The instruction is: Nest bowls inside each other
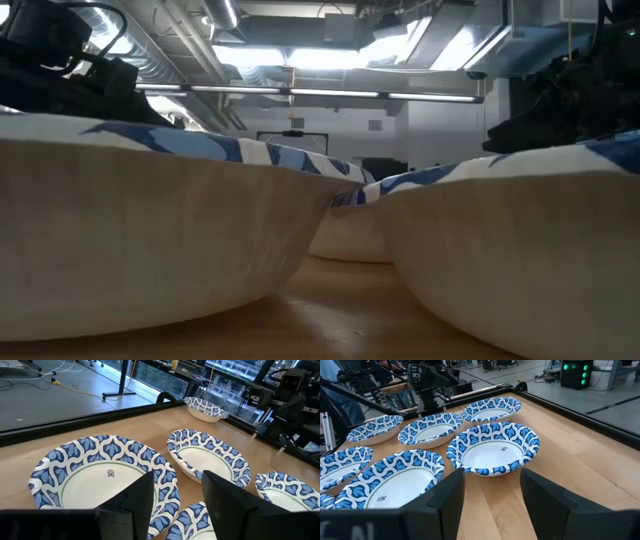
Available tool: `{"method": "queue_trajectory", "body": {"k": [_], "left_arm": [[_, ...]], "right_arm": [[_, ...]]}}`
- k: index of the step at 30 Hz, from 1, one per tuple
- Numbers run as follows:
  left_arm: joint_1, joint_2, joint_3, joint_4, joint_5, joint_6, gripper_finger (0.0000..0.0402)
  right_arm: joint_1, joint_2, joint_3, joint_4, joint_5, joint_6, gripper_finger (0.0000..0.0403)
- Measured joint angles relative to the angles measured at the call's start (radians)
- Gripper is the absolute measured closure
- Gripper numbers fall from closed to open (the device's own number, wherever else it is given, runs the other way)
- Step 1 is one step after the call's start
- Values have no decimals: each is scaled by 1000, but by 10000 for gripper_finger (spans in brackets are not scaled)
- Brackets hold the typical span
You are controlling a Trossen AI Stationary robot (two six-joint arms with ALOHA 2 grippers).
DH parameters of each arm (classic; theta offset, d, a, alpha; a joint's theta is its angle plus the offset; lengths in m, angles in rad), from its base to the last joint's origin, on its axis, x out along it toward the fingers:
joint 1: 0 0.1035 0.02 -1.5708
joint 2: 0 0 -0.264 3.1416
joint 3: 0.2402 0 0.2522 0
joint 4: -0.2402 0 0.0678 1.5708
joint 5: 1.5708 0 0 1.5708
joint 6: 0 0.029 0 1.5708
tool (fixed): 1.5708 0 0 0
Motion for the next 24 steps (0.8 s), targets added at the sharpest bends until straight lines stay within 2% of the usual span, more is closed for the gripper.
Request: {"method": "queue_trajectory", "body": {"k": [9, 16, 21, 24], "left_arm": [[0, 0, 0, 0, 0, 0, 241], [0, 0, 0, 0, 0, 0, 241], [0, 0, 0, 0, 0, 0, 241], [0, 0, 0, 0, 0, 0, 241]], "right_arm": [[0, 0, 0, 43, 9, -1, 210], [0, 0, 0, 60, 158, -46, 210], [0, 0, 6, 137, 185, 29, 210], [0, 7, 67, 67, 185, 11, 210]]}}
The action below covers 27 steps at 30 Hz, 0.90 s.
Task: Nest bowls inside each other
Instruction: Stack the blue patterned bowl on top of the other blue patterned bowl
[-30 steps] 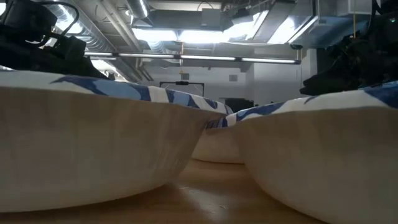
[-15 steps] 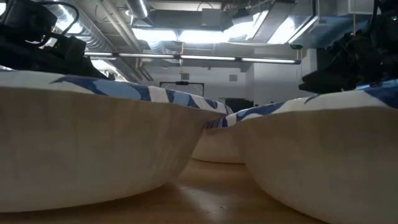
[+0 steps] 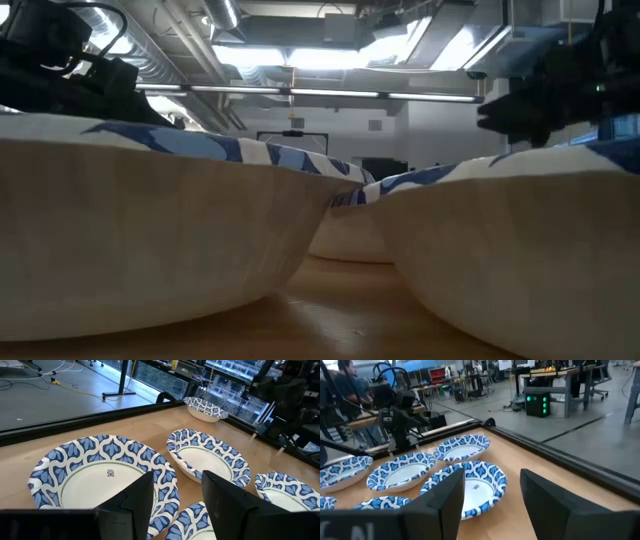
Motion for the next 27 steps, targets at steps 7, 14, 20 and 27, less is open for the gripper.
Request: {"method": "queue_trajectory", "body": {"k": [7, 14, 20, 27], "left_arm": [[0, 0, 0, 0, 0, 0, 241], [0, 0, 0, 0, 0, 0, 241], [0, 0, 0, 0, 0, 0, 241], [0, 0, 0, 0, 0, 0, 241]], "right_arm": [[0, 92, 287, -342, 11, -42, 210], [0, 260, 562, -743, 46, 44, 210], [0, 369, 688, -884, 81, 73, 210], [0, 467, 697, -932, 87, 122, 210]]}}
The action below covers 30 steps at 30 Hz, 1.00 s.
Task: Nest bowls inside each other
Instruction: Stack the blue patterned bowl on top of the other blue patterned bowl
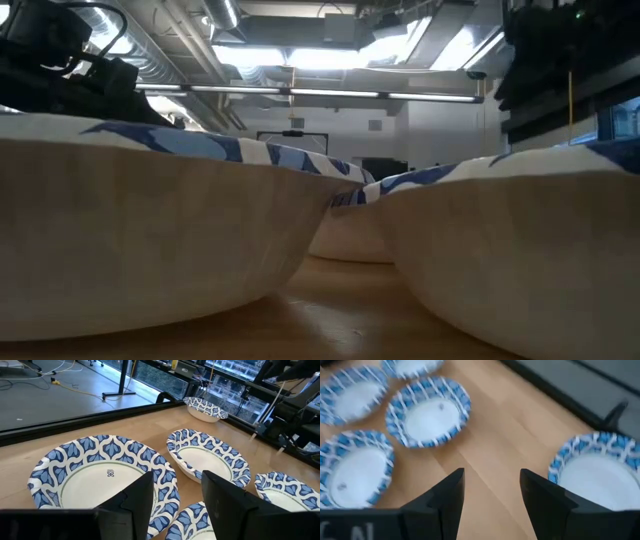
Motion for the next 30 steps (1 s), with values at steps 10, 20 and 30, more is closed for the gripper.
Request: {"method": "queue_trajectory", "body": {"k": [10, 20, 30], "left_arm": [[0, 0, 0, 0, 0, 0, 241], [0, 0, 0, 0, 0, -1, 241], [0, 0, 0, 0, 0, -1, 241]], "right_arm": [[-39, 181, 0, -72, 200, 60, 210], [-160, 371, 0, -68, 195, 44, 210], [-264, 562, 0, 38, 137, -89, 210]]}}
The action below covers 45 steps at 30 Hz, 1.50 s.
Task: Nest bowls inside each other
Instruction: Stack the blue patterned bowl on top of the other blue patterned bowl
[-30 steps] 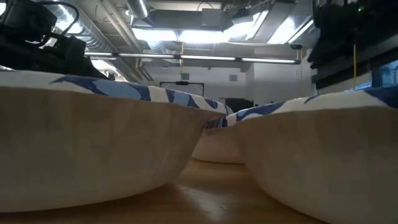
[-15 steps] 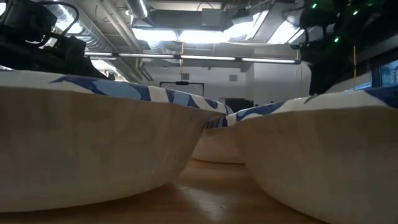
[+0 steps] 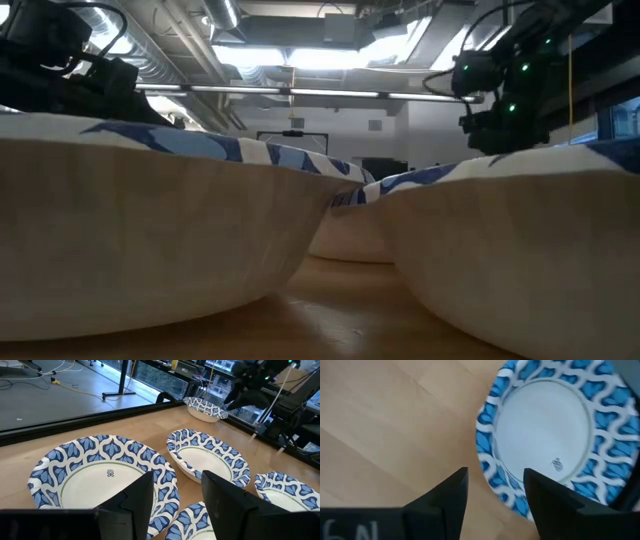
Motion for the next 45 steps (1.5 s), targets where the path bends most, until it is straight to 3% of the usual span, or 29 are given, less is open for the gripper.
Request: {"method": "queue_trajectory", "body": {"k": [9, 21, 25, 37, 45], "left_arm": [[0, 0, 0, 0, 0, 0, 241], [0, 0, 0, 0, 0, 0, 241], [0, 0, 0, 0, 0, 0, 241], [0, 0, 0, 0, 0, 0, 241], [0, 0, 0, 0, 0, 1, 241]], "right_arm": [[-21, 141, 0, 98, -24, -94, 210], [-21, 236, 0, 132, -23, -120, 214], [-21, 237, 0, 151, -23, -120, 243], [-21, 237, 0, 161, -16, -138, 379], [-20, 237, 23, 122, -22, -150, 388]]}}
